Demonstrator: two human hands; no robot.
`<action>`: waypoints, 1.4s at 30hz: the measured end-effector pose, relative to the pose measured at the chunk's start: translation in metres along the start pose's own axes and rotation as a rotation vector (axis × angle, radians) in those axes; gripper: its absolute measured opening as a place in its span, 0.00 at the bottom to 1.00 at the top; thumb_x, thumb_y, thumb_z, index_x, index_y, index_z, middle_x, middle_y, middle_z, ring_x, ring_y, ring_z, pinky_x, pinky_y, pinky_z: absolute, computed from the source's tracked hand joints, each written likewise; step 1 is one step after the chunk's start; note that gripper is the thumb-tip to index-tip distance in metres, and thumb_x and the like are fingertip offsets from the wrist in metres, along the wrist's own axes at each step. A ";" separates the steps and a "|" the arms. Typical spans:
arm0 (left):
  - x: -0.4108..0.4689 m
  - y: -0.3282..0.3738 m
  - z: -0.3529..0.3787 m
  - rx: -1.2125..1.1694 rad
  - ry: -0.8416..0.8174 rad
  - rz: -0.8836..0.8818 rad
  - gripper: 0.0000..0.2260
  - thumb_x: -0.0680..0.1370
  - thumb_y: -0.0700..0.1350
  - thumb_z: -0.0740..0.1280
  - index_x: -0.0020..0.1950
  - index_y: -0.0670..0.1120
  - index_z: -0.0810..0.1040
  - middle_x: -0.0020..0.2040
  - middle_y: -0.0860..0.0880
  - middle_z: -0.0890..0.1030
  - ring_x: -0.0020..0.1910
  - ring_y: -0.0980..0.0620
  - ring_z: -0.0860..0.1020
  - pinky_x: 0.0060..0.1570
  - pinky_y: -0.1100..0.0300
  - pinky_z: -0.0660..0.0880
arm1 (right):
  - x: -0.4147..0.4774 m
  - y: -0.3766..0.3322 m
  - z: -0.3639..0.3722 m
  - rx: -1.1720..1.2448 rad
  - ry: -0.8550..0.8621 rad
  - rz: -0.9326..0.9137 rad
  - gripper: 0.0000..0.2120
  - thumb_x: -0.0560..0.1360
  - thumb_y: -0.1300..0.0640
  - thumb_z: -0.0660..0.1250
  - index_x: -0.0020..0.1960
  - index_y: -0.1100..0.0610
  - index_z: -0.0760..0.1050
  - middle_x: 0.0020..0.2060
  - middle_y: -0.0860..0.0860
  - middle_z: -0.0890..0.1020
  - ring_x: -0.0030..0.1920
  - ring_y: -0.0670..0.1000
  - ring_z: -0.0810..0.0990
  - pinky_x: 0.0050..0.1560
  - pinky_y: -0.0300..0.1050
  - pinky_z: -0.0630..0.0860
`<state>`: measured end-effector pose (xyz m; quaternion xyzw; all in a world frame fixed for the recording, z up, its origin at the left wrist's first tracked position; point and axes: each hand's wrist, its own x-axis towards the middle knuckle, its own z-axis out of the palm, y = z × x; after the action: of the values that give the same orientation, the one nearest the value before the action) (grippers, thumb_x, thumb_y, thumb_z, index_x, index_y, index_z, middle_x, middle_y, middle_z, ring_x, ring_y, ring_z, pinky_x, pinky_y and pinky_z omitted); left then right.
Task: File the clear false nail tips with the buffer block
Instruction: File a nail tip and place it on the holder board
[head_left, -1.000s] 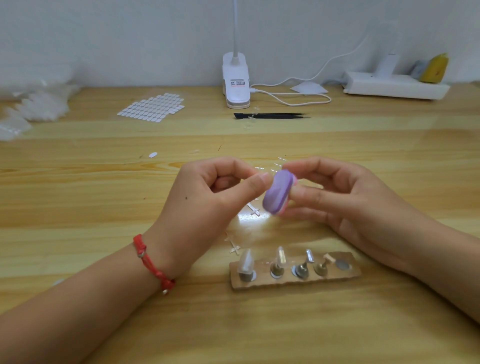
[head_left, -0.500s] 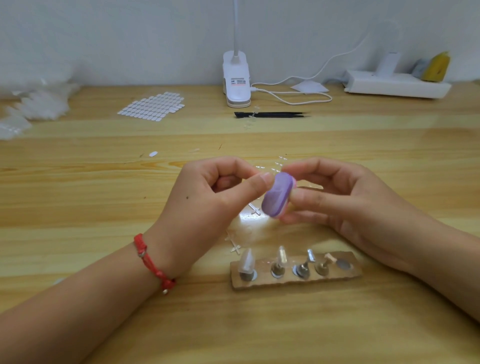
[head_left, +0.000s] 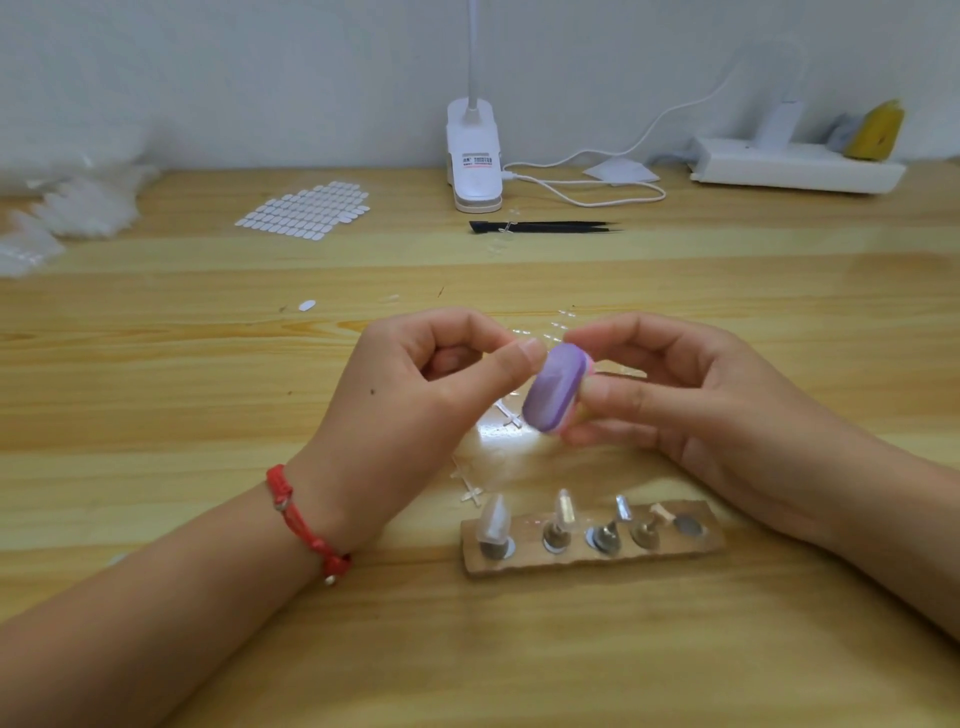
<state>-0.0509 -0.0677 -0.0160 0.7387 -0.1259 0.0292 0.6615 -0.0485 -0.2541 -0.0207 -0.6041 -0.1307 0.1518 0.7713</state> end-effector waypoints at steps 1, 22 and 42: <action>0.001 -0.001 0.000 -0.002 0.013 -0.002 0.09 0.66 0.51 0.70 0.32 0.46 0.80 0.25 0.50 0.61 0.24 0.57 0.58 0.24 0.70 0.58 | 0.001 -0.001 -0.001 0.047 0.025 0.011 0.11 0.65 0.64 0.73 0.47 0.57 0.84 0.44 0.54 0.85 0.43 0.52 0.86 0.42 0.40 0.81; -0.004 0.003 0.001 0.042 -0.095 0.049 0.12 0.66 0.56 0.70 0.41 0.49 0.86 0.35 0.31 0.71 0.35 0.50 0.68 0.35 0.67 0.66 | -0.003 -0.001 0.006 -0.266 0.134 -0.034 0.08 0.63 0.50 0.76 0.39 0.51 0.83 0.27 0.47 0.69 0.25 0.46 0.65 0.24 0.34 0.66; 0.001 -0.003 0.000 0.045 0.018 -0.004 0.12 0.67 0.54 0.69 0.39 0.47 0.84 0.25 0.56 0.61 0.25 0.59 0.61 0.28 0.69 0.61 | -0.002 0.001 -0.001 -0.015 0.029 -0.002 0.16 0.69 0.61 0.71 0.57 0.56 0.82 0.51 0.55 0.85 0.48 0.55 0.85 0.47 0.41 0.80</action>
<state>-0.0495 -0.0677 -0.0191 0.7533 -0.1177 0.0375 0.6459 -0.0500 -0.2552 -0.0223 -0.6119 -0.1214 0.1414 0.7687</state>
